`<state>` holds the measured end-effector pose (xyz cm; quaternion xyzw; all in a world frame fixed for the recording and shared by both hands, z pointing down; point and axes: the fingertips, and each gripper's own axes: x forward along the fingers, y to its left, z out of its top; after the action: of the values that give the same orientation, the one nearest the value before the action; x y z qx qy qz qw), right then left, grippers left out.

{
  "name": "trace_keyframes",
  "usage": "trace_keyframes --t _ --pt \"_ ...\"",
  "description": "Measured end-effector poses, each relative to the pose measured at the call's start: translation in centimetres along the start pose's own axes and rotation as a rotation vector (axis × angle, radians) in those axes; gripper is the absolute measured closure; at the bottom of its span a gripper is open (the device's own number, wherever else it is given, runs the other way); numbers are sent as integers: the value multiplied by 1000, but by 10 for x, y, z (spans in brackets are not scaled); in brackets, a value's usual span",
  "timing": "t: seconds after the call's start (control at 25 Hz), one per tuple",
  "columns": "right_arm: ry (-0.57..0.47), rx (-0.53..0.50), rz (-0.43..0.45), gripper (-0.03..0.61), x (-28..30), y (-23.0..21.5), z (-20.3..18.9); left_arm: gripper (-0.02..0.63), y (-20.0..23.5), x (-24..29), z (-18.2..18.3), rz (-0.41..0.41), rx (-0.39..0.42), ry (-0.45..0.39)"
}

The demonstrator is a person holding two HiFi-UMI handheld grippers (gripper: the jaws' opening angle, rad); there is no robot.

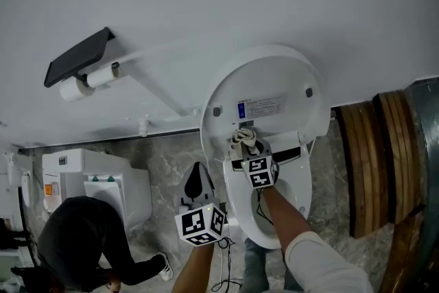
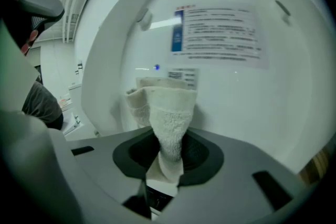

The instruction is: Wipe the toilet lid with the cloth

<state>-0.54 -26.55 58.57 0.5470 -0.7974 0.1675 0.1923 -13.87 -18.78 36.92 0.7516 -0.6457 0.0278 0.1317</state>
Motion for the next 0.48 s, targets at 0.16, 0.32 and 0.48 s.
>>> trace_keyframes --t 0.16,0.32,0.48 --pt "20 53 -107 486 -25 -71 -13 600 -14 8 -6 -14 -3 11" --pt "32 154 -315 486 -57 -165 -39 600 -29 13 -13 -26 -7 24" --pt "77 239 -438 486 -77 -216 -57 600 -38 17 -18 -23 -5 32"
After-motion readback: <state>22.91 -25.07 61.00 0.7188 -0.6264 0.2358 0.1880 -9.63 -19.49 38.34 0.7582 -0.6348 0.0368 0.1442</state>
